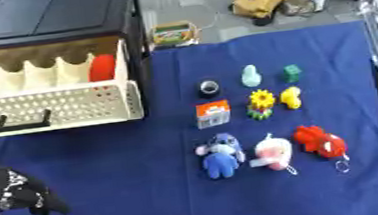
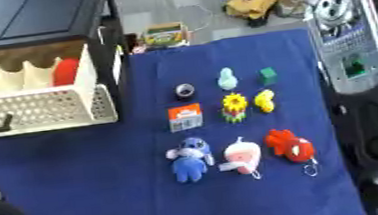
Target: Pick up objects from table and place into drawer.
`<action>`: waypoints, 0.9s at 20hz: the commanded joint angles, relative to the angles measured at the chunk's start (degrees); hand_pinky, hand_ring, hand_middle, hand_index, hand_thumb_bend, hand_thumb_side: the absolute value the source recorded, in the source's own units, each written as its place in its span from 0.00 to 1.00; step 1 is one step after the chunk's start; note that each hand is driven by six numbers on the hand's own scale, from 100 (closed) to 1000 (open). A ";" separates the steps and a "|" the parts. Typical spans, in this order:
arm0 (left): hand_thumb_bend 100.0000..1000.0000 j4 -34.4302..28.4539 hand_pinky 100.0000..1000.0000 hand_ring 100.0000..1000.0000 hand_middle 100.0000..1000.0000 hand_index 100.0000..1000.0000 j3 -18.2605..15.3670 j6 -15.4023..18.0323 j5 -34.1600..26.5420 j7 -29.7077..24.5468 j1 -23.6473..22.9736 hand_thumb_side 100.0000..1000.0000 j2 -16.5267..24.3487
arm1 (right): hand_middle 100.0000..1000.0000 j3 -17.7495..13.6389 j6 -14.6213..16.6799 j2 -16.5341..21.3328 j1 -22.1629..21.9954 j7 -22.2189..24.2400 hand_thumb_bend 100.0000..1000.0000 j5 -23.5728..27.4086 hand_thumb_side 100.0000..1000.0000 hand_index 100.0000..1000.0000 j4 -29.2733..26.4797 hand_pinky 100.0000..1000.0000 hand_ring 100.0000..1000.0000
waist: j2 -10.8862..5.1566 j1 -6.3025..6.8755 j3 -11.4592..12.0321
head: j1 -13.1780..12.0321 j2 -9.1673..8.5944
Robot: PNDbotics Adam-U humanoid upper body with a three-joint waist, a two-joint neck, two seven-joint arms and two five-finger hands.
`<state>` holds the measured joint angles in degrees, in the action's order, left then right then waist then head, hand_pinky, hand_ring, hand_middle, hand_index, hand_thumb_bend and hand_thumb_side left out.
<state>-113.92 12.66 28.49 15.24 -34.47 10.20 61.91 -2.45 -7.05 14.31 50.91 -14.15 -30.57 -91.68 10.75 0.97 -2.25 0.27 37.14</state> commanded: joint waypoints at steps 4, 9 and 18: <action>0.00 -0.67 0.21 0.51 0.51 0.86 -1.96 -1.43 0.40 0.80 1.55 1.00 2.19 | 0.65 -0.36 0.26 1.43 1.52 -0.15 0.00 0.60 1.00 0.88 -0.31 0.65 0.74 | -0.52 -0.06 -0.12 | -0.43 -1.14; 0.00 -0.67 0.21 0.51 0.51 0.86 -2.42 -5.21 0.63 0.83 1.95 1.00 2.09 | 0.65 -0.49 0.41 1.66 1.84 -0.34 0.00 0.69 1.00 0.88 -0.29 0.65 0.74 | -0.16 -0.23 -0.47 | -0.64 -1.81; 0.00 -0.67 0.20 0.50 0.50 0.86 -3.89 -10.06 -0.75 1.51 3.89 1.00 1.44 | 0.65 -0.71 0.43 1.69 2.37 -0.66 0.00 0.65 1.00 0.87 -0.30 0.65 0.74 | 0.41 -0.27 -0.92 | -0.78 -2.77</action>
<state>-113.92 10.00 19.10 14.92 -33.21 13.31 61.92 -2.81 -6.61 14.81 51.94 -14.65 -30.11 -91.67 12.00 0.57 -3.16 -0.42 35.10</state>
